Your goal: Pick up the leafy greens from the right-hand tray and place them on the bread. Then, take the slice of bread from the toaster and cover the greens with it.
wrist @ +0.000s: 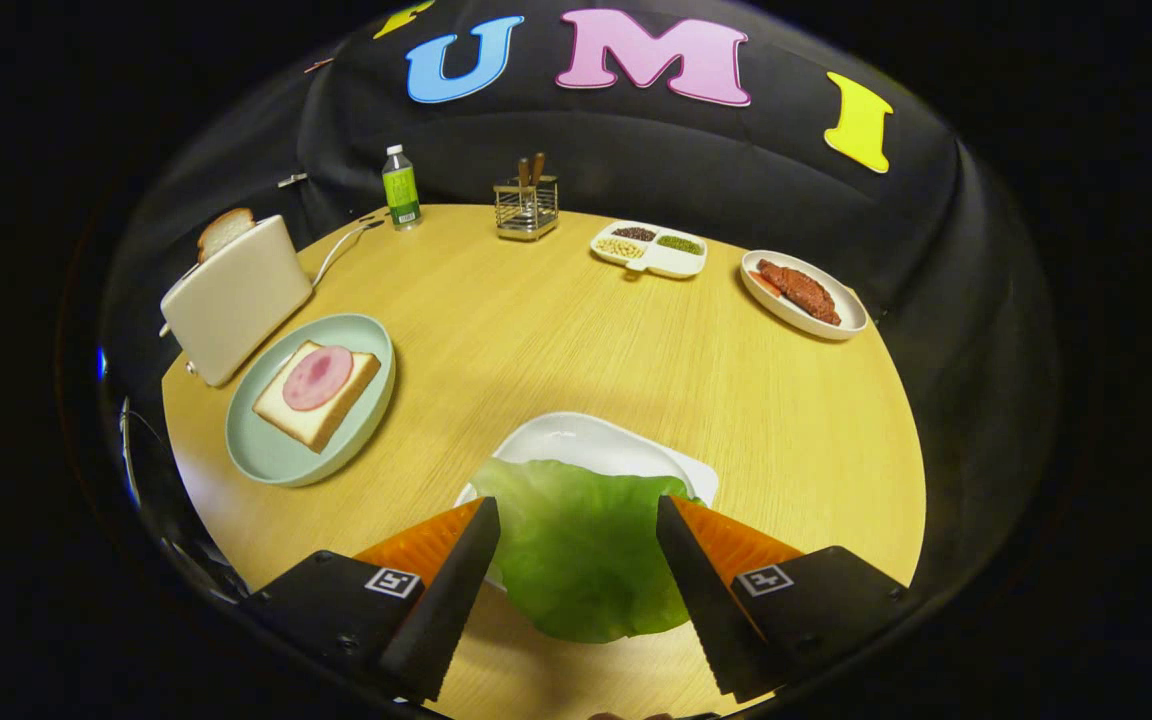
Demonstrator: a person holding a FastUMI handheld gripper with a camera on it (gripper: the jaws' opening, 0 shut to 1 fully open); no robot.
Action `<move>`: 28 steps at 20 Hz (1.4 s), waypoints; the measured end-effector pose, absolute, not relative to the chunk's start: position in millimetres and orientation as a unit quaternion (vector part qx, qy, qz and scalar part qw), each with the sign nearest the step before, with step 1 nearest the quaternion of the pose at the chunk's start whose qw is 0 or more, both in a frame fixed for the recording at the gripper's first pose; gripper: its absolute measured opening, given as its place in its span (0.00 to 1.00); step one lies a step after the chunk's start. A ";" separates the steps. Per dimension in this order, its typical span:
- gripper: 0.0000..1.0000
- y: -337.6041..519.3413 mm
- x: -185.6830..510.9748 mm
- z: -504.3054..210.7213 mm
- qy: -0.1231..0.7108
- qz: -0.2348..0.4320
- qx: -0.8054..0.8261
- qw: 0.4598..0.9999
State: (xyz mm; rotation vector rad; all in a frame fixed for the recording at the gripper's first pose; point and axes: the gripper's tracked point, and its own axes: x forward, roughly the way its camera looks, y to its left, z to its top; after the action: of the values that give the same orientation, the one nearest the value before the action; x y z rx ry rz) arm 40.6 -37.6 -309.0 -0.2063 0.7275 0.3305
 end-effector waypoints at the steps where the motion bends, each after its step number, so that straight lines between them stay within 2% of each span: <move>1: 0.98 -37.3 42.1 -314.4 0.357 0.163 -0.100 0.914; 6: 0.98 -35.4 33.9 -341.2 0.395 0.184 -0.098 0.895; 13: 0.96 -37.8 33.6 -341.1 0.397 0.187 -0.097 0.893; 14: 0.92 -39.1 34.1 -340.2 0.397 0.185 -0.093 0.894; 15: 0.83 -39.4 34.9 -341.0 0.399 0.184 -0.092 0.894; 17: 0.82 -41.0 36.3 -339.8 0.400 0.184 -0.096 0.893; 20: 0.47 -43.0 39.0 -339.4 0.402 0.174 -0.089 0.894; 21: 0.47 -42.2 39.1 -339.4 0.402 0.178 -0.095 0.893; 24: 0.16 -44.0 40.2 -337.1 0.398 0.174 -0.100 0.895; 26: 0.08 -43.5 39.8 -339.3 0.401 0.175 -0.101 0.894; 28: 0.06 -43.2 40.2 -338.7 0.406 0.175 -0.099 0.892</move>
State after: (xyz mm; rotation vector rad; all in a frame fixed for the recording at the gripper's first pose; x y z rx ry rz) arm 40.2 -43.2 -338.7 -0.2045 0.8423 0.3632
